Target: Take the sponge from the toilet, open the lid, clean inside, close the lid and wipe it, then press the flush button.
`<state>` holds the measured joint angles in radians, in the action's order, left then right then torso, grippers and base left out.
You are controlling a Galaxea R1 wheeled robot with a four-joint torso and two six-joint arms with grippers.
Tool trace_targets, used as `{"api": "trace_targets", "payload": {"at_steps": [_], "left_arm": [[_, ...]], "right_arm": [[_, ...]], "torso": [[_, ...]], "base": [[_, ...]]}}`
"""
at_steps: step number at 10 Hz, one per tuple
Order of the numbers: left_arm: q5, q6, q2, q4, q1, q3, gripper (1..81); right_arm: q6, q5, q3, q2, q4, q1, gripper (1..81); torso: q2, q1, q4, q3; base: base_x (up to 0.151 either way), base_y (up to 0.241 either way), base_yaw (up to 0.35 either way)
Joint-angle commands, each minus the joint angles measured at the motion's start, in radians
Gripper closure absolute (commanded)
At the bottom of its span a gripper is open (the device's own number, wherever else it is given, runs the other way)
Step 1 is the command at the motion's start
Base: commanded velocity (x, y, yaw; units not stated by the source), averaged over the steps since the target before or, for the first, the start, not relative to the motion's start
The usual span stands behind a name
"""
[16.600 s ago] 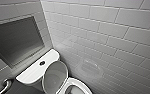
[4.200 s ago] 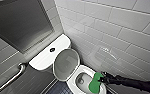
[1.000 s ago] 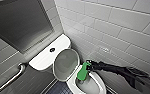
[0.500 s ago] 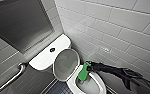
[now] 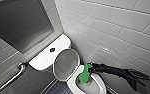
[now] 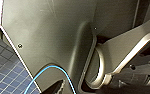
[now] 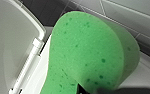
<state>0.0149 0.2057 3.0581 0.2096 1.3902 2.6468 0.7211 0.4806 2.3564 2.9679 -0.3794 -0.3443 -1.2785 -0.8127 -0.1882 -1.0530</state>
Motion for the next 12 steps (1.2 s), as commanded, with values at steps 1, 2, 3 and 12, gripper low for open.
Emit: {"api": "trace_targets", "payload": {"at_steps": [1,2,3,12], "left_arm": [[-0.085,-0.008,-0.008,0.005,0.025,0.001,1.0],[-0.085,-0.008,-0.014,0.005,0.025,-0.001,1.0],[-0.085,-0.008,-0.016,0.005,0.025,-0.001,1.0],[-0.087,-0.006,-0.025,0.004,0.026,-0.002,1.0]], "right_arm": [[0.006,0.105,-0.141,-0.16,-0.03,0.107,81.1],[0.006,0.105,-0.189,-0.183,-0.035,0.106,81.1],[0.008,0.105,-0.217,-0.197,-0.035,0.102,81.1],[0.015,0.07,-0.232,-0.215,-0.033,0.056,81.1]], "torso": [[0.0,0.0,0.0,0.0],[0.0,0.0,0.0,0.0],[0.0,0.0,0.0,0.0],[0.0,0.0,0.0,0.0]], "base": [[0.0,0.0,0.0],[0.0,0.0,0.0],[0.0,0.0,0.0],[0.0,0.0,0.0]]}}
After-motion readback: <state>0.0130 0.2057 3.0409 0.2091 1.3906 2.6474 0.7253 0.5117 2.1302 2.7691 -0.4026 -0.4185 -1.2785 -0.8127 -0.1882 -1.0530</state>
